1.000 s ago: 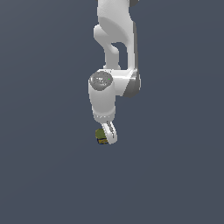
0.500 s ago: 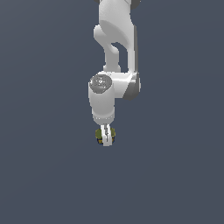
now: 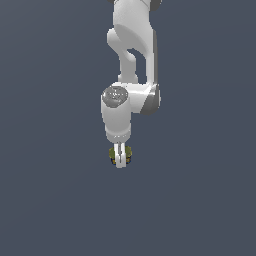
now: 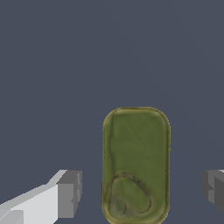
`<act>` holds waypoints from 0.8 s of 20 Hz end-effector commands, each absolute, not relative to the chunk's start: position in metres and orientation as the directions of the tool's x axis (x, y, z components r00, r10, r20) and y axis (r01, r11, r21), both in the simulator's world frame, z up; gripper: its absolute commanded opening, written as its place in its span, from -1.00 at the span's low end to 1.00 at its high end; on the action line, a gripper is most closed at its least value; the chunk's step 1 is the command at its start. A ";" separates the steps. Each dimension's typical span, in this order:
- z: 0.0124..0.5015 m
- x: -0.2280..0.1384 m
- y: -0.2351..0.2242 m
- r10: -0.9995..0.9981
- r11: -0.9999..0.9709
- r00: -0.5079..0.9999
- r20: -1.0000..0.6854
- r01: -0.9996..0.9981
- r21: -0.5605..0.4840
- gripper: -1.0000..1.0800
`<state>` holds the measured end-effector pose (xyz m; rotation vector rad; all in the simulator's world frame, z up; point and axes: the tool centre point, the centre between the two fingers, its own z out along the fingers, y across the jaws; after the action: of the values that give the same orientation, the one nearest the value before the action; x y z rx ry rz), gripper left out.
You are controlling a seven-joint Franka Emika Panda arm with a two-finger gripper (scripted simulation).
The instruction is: Pick up the object and move it to a goal position.
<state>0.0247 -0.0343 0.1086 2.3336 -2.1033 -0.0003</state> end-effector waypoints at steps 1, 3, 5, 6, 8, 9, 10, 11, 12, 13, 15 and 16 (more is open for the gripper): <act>0.107 0.025 -0.034 -0.995 -0.103 0.103 0.000 -0.995 0.000 0.92; 0.102 0.025 -0.034 -0.995 -0.103 0.103 0.000 -0.995 0.000 0.92; 0.095 0.024 -0.034 -0.995 -0.102 0.102 0.000 -0.995 0.000 0.92; 0.089 0.024 -0.035 -0.995 -0.101 0.101 0.000 -0.995 0.000 0.92; 0.078 0.024 -0.035 -0.995 -0.100 0.100 0.000 -0.995 0.000 0.92; 0.073 0.023 -0.035 -0.995 -0.099 0.099 0.000 -0.995 0.000 0.92; 0.068 0.023 -0.034 -0.995 -0.099 0.099 0.000 -0.995 0.000 0.92; 0.065 0.023 -0.035 -0.995 -0.099 0.099 0.000 -0.995 0.000 0.92; 0.062 0.024 -0.035 -0.995 -0.099 0.099 0.000 -0.995 0.000 0.92; 0.060 0.024 -0.034 -0.995 -0.099 0.099 0.000 -0.995 0.000 0.92; 0.059 0.024 -0.034 -0.995 -0.099 0.099 0.000 -0.995 0.000 0.92; 0.058 0.025 -0.035 -0.995 -0.099 0.099 0.000 -0.995 0.000 0.92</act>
<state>0.0238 -0.0345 0.0592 2.3274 -2.1082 -0.0020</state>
